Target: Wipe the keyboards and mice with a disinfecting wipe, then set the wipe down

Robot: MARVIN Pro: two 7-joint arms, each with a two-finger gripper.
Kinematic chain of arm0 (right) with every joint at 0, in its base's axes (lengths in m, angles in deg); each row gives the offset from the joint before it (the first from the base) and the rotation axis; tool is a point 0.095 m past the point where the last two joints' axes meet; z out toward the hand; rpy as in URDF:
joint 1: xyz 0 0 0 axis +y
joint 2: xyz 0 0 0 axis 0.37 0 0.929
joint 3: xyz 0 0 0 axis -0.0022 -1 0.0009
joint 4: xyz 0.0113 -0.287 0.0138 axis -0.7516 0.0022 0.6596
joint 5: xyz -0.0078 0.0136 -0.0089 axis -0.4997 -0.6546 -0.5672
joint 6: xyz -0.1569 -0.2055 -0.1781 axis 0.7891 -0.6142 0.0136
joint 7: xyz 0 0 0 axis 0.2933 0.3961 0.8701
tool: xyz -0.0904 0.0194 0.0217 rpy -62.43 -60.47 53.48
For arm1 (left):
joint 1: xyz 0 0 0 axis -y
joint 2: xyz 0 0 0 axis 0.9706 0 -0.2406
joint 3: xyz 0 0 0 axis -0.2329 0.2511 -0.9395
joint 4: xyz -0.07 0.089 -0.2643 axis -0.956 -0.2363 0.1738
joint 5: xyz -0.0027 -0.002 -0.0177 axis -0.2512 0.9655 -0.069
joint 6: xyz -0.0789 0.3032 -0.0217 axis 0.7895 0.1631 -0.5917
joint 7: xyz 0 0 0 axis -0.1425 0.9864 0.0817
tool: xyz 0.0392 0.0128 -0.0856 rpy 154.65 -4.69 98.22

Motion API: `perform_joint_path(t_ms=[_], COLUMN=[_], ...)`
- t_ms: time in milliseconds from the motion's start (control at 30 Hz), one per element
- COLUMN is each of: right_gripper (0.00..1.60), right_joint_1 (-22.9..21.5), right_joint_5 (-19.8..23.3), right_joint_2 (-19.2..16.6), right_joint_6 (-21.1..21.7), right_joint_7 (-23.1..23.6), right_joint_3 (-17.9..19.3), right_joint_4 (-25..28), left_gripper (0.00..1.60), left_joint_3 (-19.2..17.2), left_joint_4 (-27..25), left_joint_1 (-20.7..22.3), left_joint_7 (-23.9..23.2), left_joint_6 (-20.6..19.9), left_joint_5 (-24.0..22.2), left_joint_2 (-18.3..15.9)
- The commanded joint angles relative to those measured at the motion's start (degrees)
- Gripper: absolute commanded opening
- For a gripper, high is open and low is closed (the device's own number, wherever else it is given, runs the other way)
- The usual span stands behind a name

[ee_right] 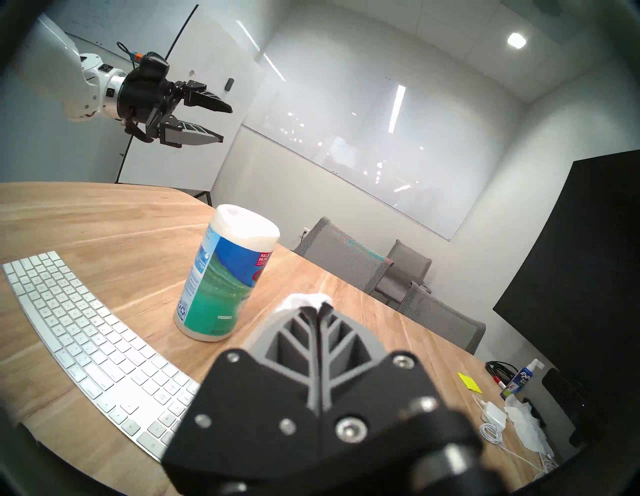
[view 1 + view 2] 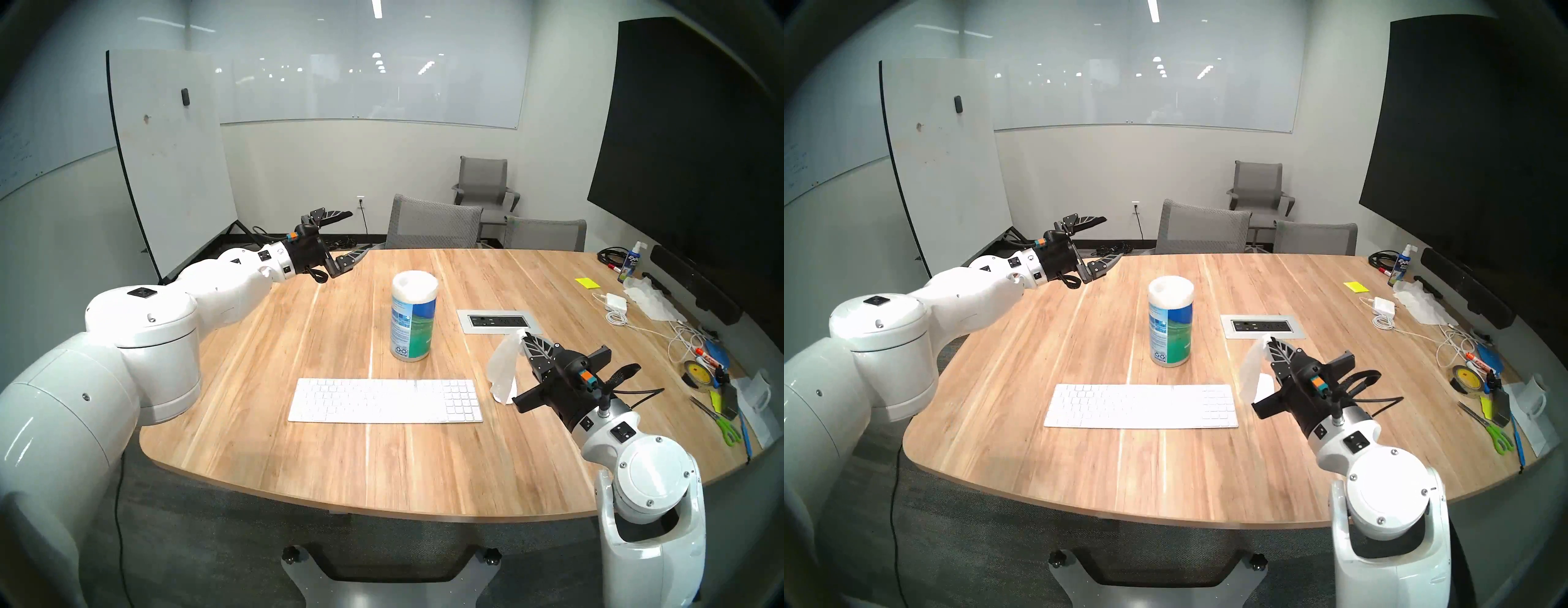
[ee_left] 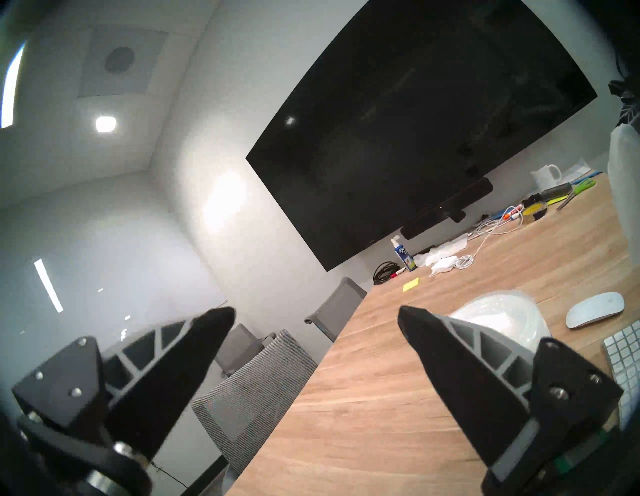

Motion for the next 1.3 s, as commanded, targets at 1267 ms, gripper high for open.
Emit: perform_joint_path(t_ms=[1267], right_gripper=[0.00], right_joint_1=[1.37], right_joint_5=[3.38], right_joint_2=[1.06], right_joint_6=[-3.82], right_joint_7=[2.06], right_joint_3=[2.86], right_joint_4=[0.37], left_gripper=[1.60], left_joint_3=[-5.69], left_joint_4=[-1.37], left_joint_1=[-1.79], left_joint_7=[-4.48], left_joint_6=[1.18], left_joint_5=[-4.09], left_joint_2=[-1.04])
